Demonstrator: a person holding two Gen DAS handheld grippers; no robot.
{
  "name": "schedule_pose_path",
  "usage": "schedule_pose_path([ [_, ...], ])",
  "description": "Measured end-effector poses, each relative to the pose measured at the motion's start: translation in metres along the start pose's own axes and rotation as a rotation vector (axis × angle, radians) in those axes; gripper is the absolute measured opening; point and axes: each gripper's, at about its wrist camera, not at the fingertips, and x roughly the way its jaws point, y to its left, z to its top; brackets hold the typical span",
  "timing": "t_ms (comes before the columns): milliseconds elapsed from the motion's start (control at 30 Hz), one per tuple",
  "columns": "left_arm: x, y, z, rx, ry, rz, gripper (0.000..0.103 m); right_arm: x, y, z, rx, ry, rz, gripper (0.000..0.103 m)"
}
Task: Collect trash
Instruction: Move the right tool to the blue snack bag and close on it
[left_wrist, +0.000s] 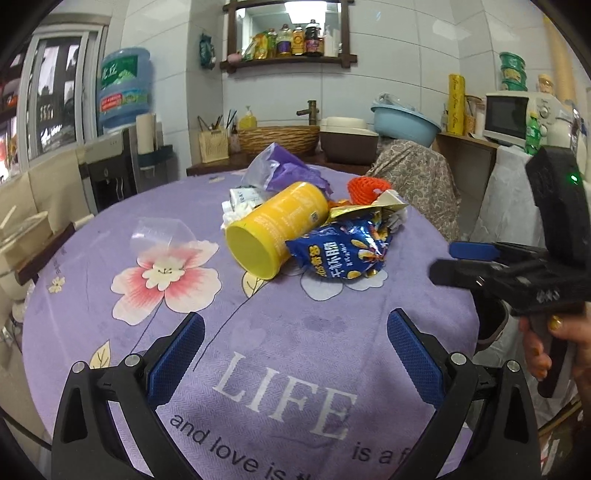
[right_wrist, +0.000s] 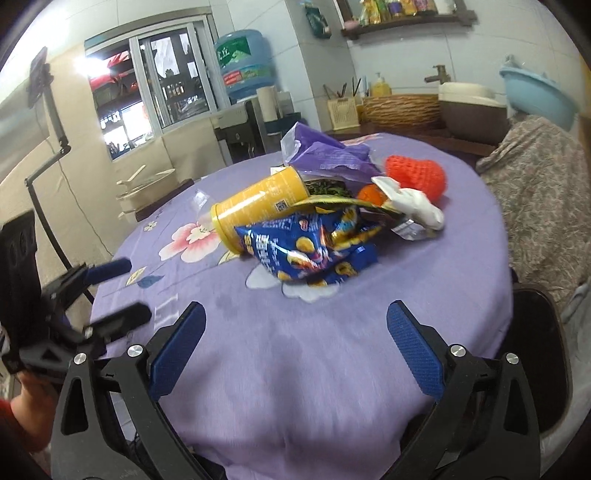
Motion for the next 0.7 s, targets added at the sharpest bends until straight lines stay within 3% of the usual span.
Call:
schedule_pose_path([
  [100,0.004,0.010,-0.001,-0.047,0.022,-0.018,0.098,0.024,-0.008,0.017,0.034,0.042,-0.030,0.087],
  [200,0.006,0.017,0.000,-0.066,0.034,-0.033,0.098,0.045,-0.027,0.026,0.151,0.089,-0.008,0.084],
  [400,0.010,0.018,0.009,-0.019,0.026,-0.032,0.098,0.073,-0.044,0.037,0.243,0.113,-0.038,0.079],
  [467,0.013,0.019,0.012,-0.005,0.024,-0.038,0.098,0.083,-0.048,0.037,0.273,0.134,-0.046,0.073],
  [600,0.022,0.024,0.016,-0.011,0.033,-0.079,0.092,0.091,-0.054,0.035,0.293,0.149,-0.040,0.050],
  [700,0.032,0.027,0.019,-0.017,0.065,-0.097,0.085,0.091,-0.057,0.033,0.315,0.155,0.017,0.035],
])
